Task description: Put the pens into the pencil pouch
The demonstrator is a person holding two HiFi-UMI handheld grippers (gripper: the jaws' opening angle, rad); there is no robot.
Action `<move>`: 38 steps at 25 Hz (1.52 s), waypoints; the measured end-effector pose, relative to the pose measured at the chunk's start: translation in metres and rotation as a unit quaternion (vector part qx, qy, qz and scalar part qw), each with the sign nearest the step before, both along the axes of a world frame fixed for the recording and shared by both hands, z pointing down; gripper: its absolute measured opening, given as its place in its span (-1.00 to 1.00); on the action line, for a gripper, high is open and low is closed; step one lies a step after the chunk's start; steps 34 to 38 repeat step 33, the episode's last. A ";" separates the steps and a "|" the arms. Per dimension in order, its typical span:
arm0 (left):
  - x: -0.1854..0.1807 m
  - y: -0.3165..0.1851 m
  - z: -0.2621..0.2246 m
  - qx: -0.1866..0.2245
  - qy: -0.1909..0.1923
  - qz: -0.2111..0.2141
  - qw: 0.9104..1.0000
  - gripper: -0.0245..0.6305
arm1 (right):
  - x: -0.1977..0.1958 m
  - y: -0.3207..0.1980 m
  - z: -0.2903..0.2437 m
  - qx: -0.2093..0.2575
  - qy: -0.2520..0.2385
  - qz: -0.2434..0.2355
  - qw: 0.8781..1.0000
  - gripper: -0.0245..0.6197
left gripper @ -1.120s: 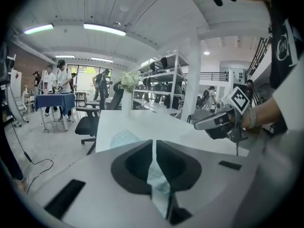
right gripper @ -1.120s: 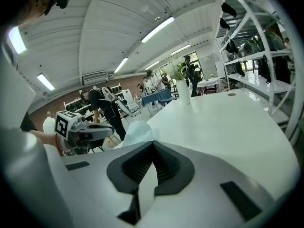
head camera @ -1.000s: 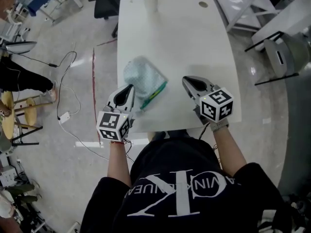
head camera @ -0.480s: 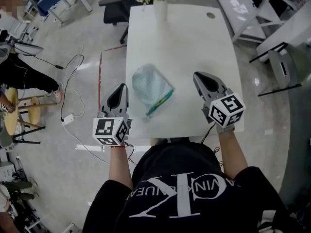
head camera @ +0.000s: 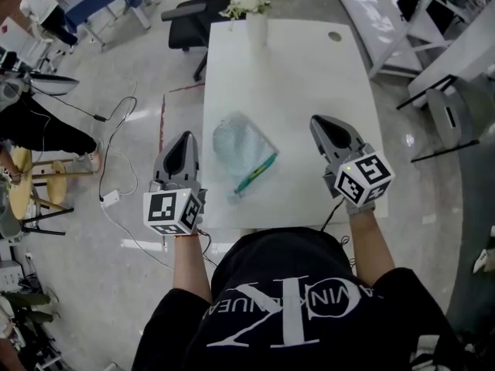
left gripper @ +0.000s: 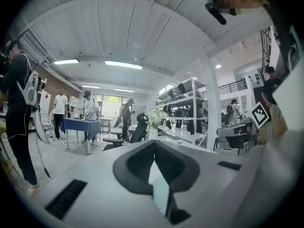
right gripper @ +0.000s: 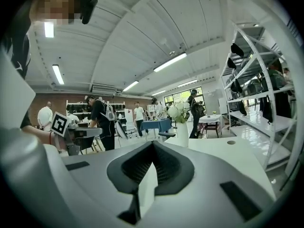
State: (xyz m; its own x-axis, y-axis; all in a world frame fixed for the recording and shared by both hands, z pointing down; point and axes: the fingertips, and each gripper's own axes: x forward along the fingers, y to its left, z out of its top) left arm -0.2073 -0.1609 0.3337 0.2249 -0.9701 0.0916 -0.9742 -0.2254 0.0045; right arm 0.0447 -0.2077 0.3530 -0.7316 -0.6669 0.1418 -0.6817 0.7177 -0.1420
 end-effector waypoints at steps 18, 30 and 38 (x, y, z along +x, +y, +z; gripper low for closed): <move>0.000 -0.008 -0.015 0.019 0.011 -0.006 1.000 -0.91 | 0.004 -0.001 -0.017 0.031 -0.017 -0.003 0.999 -0.90; -0.001 -0.007 -0.016 0.018 0.024 -0.006 1.000 -0.91 | 0.001 0.000 -0.021 0.040 -0.030 -0.015 0.999 -0.90; -0.001 -0.008 -0.013 0.015 0.027 -0.005 1.000 -0.91 | 0.002 -0.001 -0.018 0.035 -0.034 -0.013 0.999 -0.90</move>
